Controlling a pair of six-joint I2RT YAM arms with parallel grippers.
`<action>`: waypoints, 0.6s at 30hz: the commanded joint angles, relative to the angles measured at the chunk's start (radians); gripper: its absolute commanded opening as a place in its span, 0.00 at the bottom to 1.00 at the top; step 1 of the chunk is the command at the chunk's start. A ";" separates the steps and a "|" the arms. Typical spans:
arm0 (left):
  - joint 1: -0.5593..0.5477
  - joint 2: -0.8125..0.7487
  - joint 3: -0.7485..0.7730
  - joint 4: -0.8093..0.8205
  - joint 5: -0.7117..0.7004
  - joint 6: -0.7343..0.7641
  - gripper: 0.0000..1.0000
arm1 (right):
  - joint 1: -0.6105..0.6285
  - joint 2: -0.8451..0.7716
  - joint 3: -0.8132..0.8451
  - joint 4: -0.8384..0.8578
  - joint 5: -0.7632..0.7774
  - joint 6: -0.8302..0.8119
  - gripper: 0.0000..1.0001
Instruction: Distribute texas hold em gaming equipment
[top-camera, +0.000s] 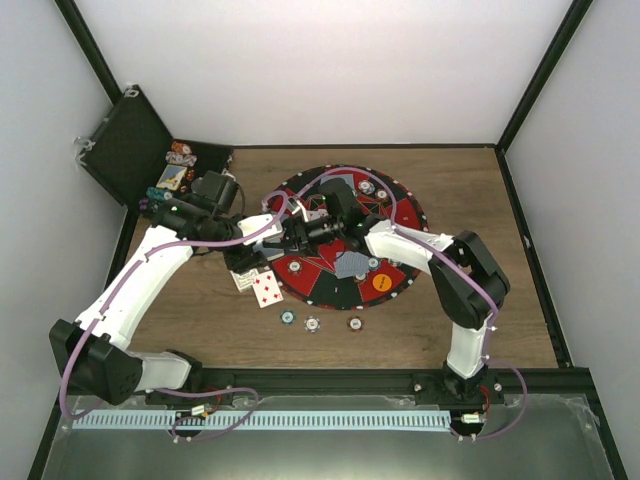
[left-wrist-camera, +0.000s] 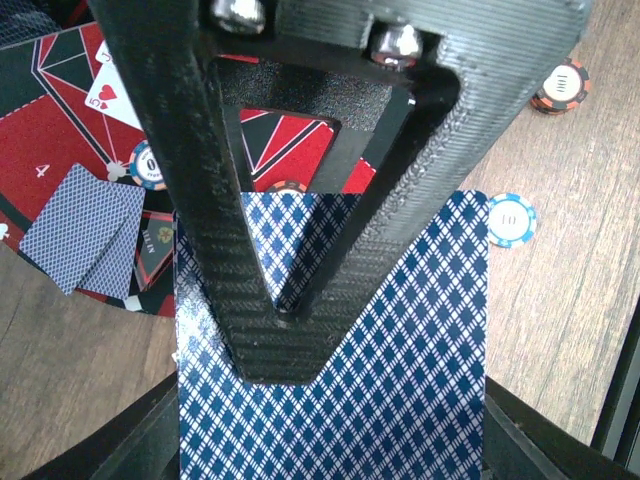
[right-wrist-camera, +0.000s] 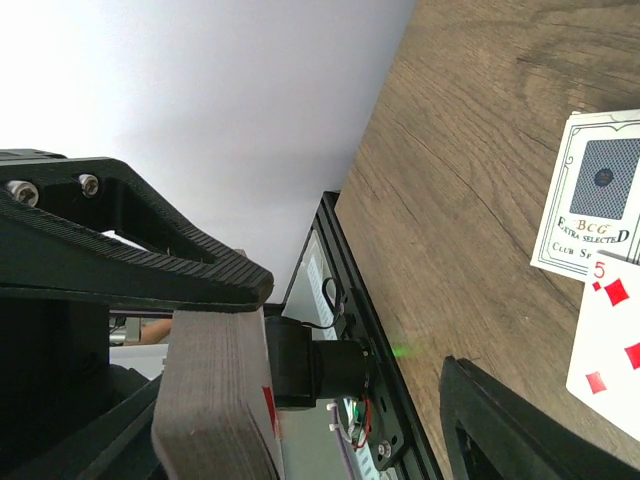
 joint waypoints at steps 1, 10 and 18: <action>-0.002 -0.025 0.009 0.003 0.023 0.002 0.04 | -0.047 -0.006 -0.016 -0.120 0.084 -0.038 0.63; -0.004 -0.023 0.007 0.004 0.022 0.001 0.04 | -0.070 -0.064 -0.030 -0.165 0.115 -0.062 0.49; -0.004 -0.018 0.007 0.010 0.024 0.000 0.04 | -0.072 -0.099 -0.033 -0.144 0.099 -0.040 0.43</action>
